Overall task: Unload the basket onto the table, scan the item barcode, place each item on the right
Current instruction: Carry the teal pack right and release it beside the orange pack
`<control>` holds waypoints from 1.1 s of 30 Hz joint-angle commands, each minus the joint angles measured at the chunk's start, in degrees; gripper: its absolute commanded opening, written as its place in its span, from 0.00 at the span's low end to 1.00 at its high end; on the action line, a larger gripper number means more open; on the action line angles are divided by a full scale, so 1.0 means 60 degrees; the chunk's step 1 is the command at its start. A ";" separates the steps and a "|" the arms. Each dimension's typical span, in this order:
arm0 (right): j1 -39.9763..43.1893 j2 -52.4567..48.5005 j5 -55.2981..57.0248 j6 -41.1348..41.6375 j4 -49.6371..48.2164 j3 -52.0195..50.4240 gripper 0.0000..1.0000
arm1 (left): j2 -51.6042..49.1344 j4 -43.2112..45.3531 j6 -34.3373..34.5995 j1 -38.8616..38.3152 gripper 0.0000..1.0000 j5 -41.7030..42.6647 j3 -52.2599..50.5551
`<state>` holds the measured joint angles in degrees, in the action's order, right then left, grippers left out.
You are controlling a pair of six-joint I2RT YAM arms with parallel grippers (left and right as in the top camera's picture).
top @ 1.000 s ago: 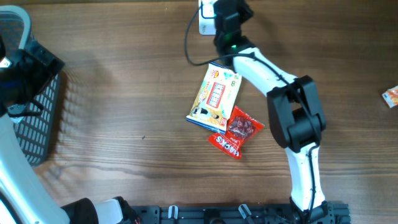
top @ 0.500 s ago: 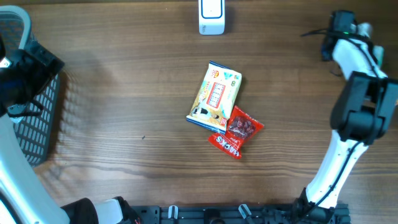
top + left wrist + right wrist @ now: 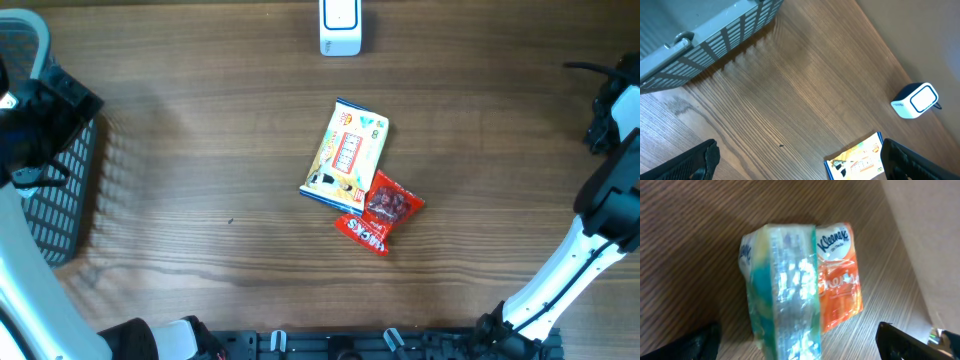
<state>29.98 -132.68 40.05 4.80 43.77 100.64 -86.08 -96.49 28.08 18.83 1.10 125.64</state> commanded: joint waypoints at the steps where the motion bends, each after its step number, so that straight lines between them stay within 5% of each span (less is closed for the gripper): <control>1: -0.0091 0.0331 -0.0455 0.0237 0.0066 0.0084 1.00 | 0.0007 0.0000 -0.0146 0.0058 1.00 -0.0095 0.0098; 7: -0.0091 0.2200 -0.2630 0.0568 -0.0051 0.0437 1.00 | 0.0007 0.0000 -0.0146 0.0058 1.00 -0.0095 0.0098; 11: -0.0091 0.3483 -0.6703 0.0565 -0.0364 0.0441 1.00 | 0.0007 0.0000 -0.0146 0.0058 1.00 -0.0095 0.0098; 17: 0.0408 0.3548 -0.5574 0.3071 0.0175 -0.0189 0.98 | 0.0007 0.0000 -0.0146 0.0058 1.00 -0.0095 0.0098; 20: 0.0856 0.3523 -0.5563 0.3282 0.0029 -0.0878 0.33 | 0.0007 0.0000 -0.0146 0.0058 1.00 -0.0095 0.0098; 21: 0.1115 0.3523 -0.5566 0.3330 -0.0127 -0.1246 0.23 | 0.0007 0.0000 -0.0146 0.0058 1.00 -0.0095 0.0098; 25: 0.1810 0.3523 -0.5570 0.3799 -0.0565 -0.2182 0.04 | 0.0007 0.0000 -0.0146 0.0058 1.00 -0.0095 0.0098; 33: 0.2626 0.3501 -0.5610 0.4124 -0.1909 -0.3297 0.04 | 0.0007 0.0000 -0.0146 0.0058 1.00 -0.0095 0.0098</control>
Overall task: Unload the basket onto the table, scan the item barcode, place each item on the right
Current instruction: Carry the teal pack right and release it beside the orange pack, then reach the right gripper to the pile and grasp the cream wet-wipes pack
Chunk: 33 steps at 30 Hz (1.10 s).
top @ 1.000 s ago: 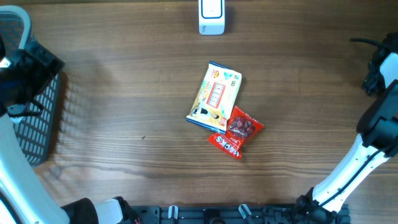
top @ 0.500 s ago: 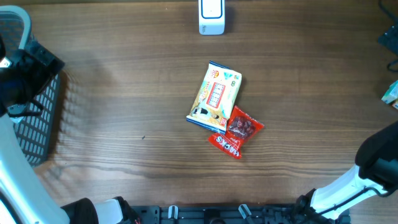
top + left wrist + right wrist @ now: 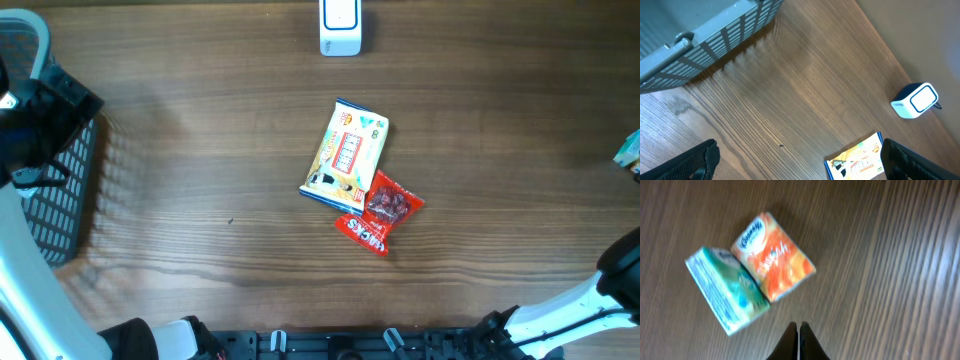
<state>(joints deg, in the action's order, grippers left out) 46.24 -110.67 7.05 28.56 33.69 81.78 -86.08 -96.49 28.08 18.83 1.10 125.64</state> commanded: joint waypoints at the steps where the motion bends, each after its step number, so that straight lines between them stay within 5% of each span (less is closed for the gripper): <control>1: -0.0109 -0.0186 -0.0142 0.0160 -0.0302 -0.0153 0.04 | 0.0007 0.0000 -0.0146 0.0058 1.00 -0.0095 0.0098; 10: -0.0335 -0.1031 -0.0532 -0.0066 -0.0827 -0.0149 0.04 | 0.0007 0.0000 -0.0146 0.0058 1.00 -0.0095 0.0098; 15: -0.0430 -0.1082 -0.2470 -0.1563 -0.1570 -0.0142 0.04 | 0.0007 0.0000 -0.0146 0.0058 1.00 -0.0095 0.0098; 25: -0.1198 -0.0532 -0.2947 -0.2397 -0.1523 -0.0098 0.04 | 0.0007 0.0000 -0.0146 0.0058 1.00 -0.0095 0.0098; 30: -0.2273 0.0047 -0.7373 -0.2022 -0.2484 -0.0076 0.05 | 0.0007 0.0000 -0.0146 0.0058 1.00 -0.0095 0.0098; 33: -0.3308 0.0047 -0.8725 -0.1439 -0.2743 -0.0080 0.18 | 0.0007 0.0000 -0.0146 0.0058 1.00 -0.0095 0.0098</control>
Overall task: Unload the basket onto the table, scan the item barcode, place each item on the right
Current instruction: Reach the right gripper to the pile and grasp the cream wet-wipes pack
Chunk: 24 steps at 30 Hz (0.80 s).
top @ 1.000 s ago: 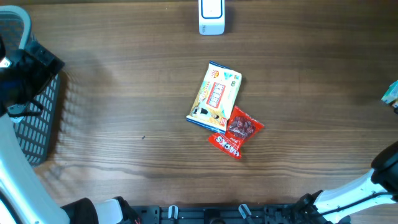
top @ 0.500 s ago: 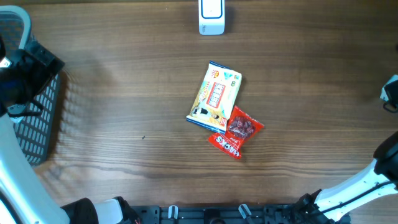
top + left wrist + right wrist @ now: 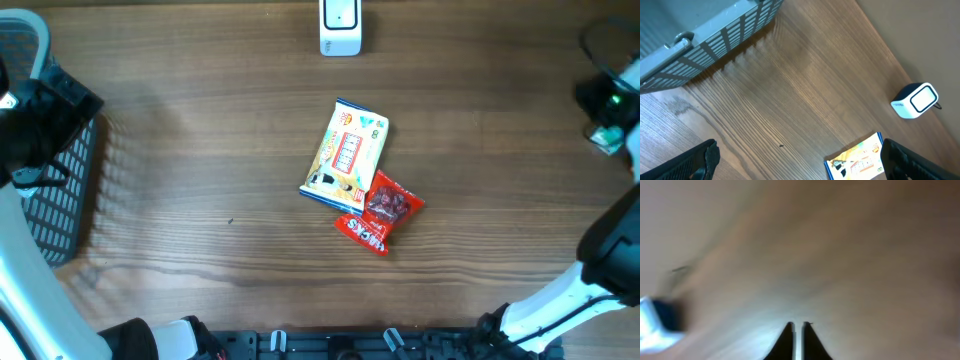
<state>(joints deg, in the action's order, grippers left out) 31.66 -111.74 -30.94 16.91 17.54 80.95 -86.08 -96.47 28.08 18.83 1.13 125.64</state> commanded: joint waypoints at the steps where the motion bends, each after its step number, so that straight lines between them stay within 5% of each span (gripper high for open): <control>1: -0.1366 0.0226 -0.2473 0.0506 -0.0058 0.0058 0.26 | 0.0007 -0.0004 -0.0146 0.0058 1.00 -0.0098 0.0098; 5: -0.3712 0.0226 -0.1982 -0.0029 0.0459 0.0058 0.54 | 0.0007 -0.0004 -0.0146 0.0058 1.00 -0.0098 0.0098; 10: -0.6568 0.0226 0.1217 -0.0062 0.1876 0.0051 0.96 | 0.0007 -0.0004 -0.0146 0.0058 1.00 -0.0098 0.0098; 17: -0.9191 0.0222 0.4630 0.0058 0.2605 0.0047 0.99 | 0.0007 -0.0004 -0.0146 0.0058 1.00 -0.0098 0.0098; 24: -1.0349 0.0222 0.5799 0.2018 0.3034 -0.0364 1.00 | 0.0007 -0.0004 -0.0146 0.0058 1.00 -0.0098 0.0098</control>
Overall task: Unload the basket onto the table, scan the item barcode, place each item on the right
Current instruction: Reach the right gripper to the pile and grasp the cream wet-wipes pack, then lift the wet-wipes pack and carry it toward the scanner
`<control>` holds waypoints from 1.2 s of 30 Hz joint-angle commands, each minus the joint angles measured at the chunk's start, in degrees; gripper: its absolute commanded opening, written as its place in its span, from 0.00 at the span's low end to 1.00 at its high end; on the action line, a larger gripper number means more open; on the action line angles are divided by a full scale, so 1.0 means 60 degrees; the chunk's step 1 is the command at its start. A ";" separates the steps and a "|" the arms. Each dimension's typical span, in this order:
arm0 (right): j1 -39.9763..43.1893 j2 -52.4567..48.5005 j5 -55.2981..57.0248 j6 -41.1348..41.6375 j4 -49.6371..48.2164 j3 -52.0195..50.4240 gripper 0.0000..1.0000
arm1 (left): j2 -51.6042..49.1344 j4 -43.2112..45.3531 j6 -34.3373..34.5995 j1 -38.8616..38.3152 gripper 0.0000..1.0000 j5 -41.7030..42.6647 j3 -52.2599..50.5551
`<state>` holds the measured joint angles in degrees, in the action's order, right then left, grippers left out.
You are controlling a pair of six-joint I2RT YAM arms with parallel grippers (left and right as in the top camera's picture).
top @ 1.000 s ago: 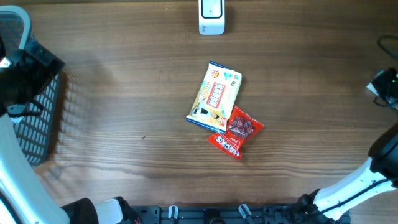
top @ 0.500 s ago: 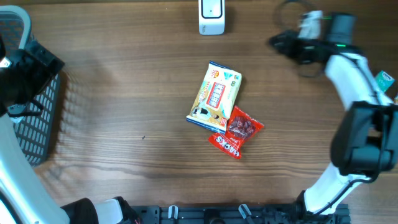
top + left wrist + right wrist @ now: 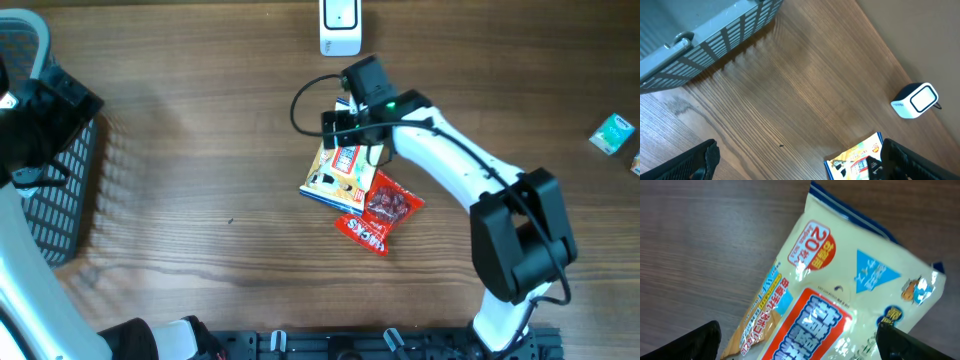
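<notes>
A cream and yellow snack packet (image 3: 335, 178) with a red label lies flat mid-table, its lower corner overlapping a red packet (image 3: 382, 214). The white barcode scanner (image 3: 340, 30) stands at the table's far edge, also in the left wrist view (image 3: 915, 99). My right gripper (image 3: 352, 138) hangs open just above the cream packet's upper end. In the right wrist view the packet (image 3: 840, 290) fills the frame between the spread fingers (image 3: 702, 340). My left gripper (image 3: 800, 167) is open at the far left, nothing between its fingers; the packet (image 3: 852, 159) shows at its lower edge.
A grey slatted basket (image 3: 55, 205) sits at the left table edge, under my left arm. Two small tissue packs (image 3: 610, 132) lie at the far right edge.
My right gripper was shut at the table's far right edge. Now it is open over the cream packet at mid-table. The left arm and the packets have not moved.
My right gripper was open close over the tissue packs at the right edge. Then it was shut and higher above them, the packs lying on the table. Then it was shut, in a blurred view, and now it is open over the cream packet.
</notes>
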<state>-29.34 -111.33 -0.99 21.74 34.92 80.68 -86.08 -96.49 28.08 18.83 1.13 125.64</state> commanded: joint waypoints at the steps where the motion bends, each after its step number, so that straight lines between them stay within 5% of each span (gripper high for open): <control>1: -0.0211 0.0153 0.0761 0.1402 0.0142 -0.0423 1.00 | 0.0007 0.0000 -0.0146 0.0058 1.00 -0.0098 0.0098; 5: -0.0226 0.0153 0.0339 0.1395 0.0044 -0.1027 1.00 | 0.0007 0.0000 -0.0146 0.0058 1.00 -0.0098 0.0098; 12: -0.0073 0.0153 0.2379 0.1399 -0.0372 -0.2284 1.00 | 0.0007 0.0000 -0.0146 0.0058 1.00 -0.0098 0.0098; 24: 0.0590 0.0328 0.3173 0.1118 0.1683 -0.0743 1.00 | 0.0007 0.0000 -0.0146 0.0058 1.00 -0.0098 0.0098; 32: 0.0506 0.0769 -0.0780 0.1122 0.0736 -0.0011 1.00 | 0.0007 0.0000 -0.0146 0.0058 1.00 -0.0098 0.0098; 36: -0.0248 0.0495 -0.0277 -0.0328 0.0324 -0.0211 1.00 | 0.0007 0.0000 -0.0146 0.0058 1.00 -0.0095 0.0098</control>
<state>-27.18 -107.79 -1.58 27.44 37.65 80.07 -86.08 -96.47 28.08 18.83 1.13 125.64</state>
